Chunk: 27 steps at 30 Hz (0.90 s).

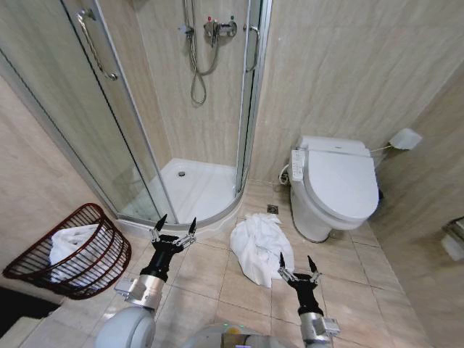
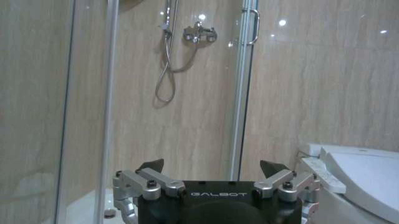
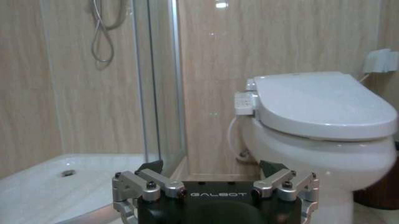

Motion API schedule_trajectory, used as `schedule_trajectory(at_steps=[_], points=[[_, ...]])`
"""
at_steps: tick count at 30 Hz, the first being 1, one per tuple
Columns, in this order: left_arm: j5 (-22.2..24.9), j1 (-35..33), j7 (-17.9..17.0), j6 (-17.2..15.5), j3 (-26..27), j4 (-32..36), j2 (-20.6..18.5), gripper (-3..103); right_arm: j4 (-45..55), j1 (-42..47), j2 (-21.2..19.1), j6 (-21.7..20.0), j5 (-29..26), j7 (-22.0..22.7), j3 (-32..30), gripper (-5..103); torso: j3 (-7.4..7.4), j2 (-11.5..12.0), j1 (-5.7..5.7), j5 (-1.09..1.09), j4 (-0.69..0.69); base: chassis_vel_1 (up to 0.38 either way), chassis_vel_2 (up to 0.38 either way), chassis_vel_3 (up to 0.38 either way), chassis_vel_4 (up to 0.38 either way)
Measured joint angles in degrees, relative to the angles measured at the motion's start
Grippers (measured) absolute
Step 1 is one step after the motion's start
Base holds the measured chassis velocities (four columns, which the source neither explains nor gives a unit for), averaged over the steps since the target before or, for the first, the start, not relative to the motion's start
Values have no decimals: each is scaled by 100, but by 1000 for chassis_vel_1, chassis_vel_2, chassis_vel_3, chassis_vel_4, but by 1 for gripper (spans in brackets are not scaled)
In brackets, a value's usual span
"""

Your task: Discard the used towel into the hamper.

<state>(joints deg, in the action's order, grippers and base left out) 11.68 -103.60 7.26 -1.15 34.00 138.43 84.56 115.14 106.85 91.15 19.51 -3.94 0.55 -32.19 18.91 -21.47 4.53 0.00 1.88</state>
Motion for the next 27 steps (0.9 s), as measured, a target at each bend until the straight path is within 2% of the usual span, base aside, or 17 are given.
schedule_trajectory(at_steps=[9,27], points=[[0,0,0,0,0,0,0,100,-101,106,15,191,-240,37,-249,100,-131,200,-68,0,0,0,0,0,0],[0,0,0,0,0,0,0,100,-47,145,71,277,-218,120,-201,100,-381,588,-207,0,0,0,0,0,0]])
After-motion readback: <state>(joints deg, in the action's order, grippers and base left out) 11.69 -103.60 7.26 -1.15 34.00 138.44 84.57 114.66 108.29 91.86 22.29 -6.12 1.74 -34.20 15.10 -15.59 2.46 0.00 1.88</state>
